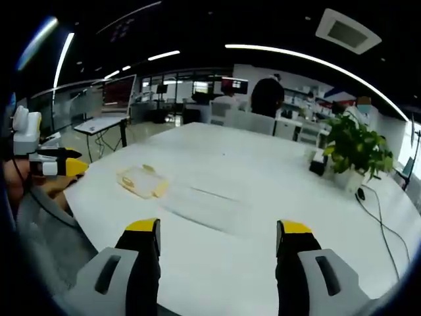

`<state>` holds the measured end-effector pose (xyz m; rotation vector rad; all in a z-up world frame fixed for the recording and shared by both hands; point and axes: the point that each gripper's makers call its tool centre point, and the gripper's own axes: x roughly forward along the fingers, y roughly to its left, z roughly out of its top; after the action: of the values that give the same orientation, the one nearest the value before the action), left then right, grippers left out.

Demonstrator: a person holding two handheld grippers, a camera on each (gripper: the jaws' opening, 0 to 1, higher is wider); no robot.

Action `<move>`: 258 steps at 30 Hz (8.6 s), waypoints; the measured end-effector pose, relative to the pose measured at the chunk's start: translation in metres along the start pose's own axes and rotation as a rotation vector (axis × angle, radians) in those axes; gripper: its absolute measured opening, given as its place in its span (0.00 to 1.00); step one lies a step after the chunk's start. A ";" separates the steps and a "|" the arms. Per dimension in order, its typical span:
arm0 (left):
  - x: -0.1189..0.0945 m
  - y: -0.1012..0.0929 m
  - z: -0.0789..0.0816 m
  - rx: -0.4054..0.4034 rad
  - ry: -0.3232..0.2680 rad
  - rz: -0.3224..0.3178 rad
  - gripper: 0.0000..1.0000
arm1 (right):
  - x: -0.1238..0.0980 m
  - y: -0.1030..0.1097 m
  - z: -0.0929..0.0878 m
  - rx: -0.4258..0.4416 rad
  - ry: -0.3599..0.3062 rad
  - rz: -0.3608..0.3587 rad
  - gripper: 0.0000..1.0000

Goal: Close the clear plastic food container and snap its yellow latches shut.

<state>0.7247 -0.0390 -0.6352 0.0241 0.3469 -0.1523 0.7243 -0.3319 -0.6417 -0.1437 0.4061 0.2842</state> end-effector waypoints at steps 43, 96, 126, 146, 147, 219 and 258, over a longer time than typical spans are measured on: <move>0.000 -0.001 -0.001 0.007 0.007 -0.003 0.49 | 0.000 0.003 -0.001 -0.002 0.009 0.009 0.69; 0.000 0.000 -0.002 0.009 0.011 -0.003 0.49 | 0.002 0.010 -0.006 -0.009 0.031 0.043 0.65; 0.004 -0.004 -0.003 0.043 0.068 -0.049 0.50 | 0.006 0.012 -0.009 0.005 0.067 0.063 0.65; 0.023 0.008 0.010 0.164 0.076 -0.136 0.49 | 0.038 0.022 0.011 -0.086 0.066 0.136 0.62; 0.024 0.009 0.010 0.168 0.080 -0.139 0.49 | 0.041 0.023 0.012 -0.092 0.069 0.144 0.62; 0.147 0.092 -0.002 0.669 0.228 -0.716 0.46 | 0.188 0.152 0.043 -0.634 0.205 0.673 0.58; 0.186 0.117 -0.067 0.895 0.478 -1.084 0.51 | 0.237 0.165 -0.017 -0.773 0.474 0.905 0.56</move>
<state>0.8924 0.0529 -0.7622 0.7752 0.7197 -1.3849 0.8764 -0.1205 -0.7673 -0.8014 0.8060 1.3142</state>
